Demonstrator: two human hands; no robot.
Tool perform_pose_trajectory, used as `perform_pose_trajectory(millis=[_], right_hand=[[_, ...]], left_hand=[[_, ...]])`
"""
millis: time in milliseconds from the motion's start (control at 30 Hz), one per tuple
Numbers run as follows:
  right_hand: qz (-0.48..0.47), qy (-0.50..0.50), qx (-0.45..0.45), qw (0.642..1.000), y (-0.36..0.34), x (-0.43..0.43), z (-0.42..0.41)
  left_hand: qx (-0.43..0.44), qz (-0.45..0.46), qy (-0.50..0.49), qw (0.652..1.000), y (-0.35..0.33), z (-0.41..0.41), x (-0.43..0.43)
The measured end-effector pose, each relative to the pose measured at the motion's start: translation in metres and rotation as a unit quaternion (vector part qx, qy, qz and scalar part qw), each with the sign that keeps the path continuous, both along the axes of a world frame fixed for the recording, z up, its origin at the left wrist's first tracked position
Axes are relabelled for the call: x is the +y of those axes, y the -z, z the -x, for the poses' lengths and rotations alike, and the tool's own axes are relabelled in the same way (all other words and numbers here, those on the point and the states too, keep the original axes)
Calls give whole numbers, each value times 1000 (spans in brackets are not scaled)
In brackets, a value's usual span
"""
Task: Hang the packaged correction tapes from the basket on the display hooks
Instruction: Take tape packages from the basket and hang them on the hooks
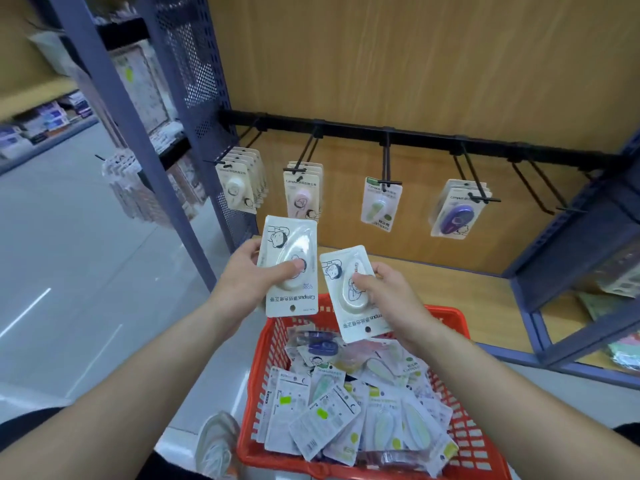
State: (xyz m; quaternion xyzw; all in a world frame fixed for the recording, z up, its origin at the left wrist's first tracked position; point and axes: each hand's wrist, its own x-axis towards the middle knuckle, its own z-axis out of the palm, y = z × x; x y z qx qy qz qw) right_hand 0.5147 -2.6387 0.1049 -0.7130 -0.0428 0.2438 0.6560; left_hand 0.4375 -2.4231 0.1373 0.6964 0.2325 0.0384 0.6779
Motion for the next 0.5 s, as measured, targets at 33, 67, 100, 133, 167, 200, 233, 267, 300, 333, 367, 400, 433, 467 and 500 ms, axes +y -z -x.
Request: perform_pose_trajectory(millis=[33,67,100,133,167,200,233,267,300,333,367,400,433,467,500], right_hand=[[2,-5,1,1000,2,10,-5],[7,-8,-4,1000,4,21,-10],[5,-8,-10,1000,5,33,-15],[-5,-7,-11,1000,6,46,-20],[-21,-6,-9,1000,7,61,-26],[-32,-5,-8,999,9,76,-33],[-37,-3,-13,999,9,92,-41],[-36,-2,-24,999,8,108,-49],[-34,-3,-40,999,7,124,-56],[-32,-7,-56,998,5,139,-63],[-30,-18,-72,997,1,152,-68],[-27,-37,-84,995,-2,162,-72],[-25,-65,-89,994,-5,171,-74],[-27,-94,-84,992,-8,176,-73],[-32,-119,-75,990,-9,179,-71]], left_hand=[[2,-7,-7,1000,2,1,10],[5,-14,-17,1000,4,4,20],[6,-18,-28,999,6,8,30],[5,-18,-39,999,7,12,39],[3,-16,-50,999,9,16,50],[2,-15,-61,998,9,20,60],[-1,-16,-71,997,10,23,69],[-5,-17,-82,996,10,26,78],[-9,-13,-94,995,11,29,85],[-11,-9,-106,994,11,32,92],[-14,-7,-114,993,12,33,99],[-17,-8,-122,992,11,35,104],[-20,-9,-132,991,10,35,109],[-24,-9,-142,990,9,35,115],[-30,-8,-153,988,8,34,120]])
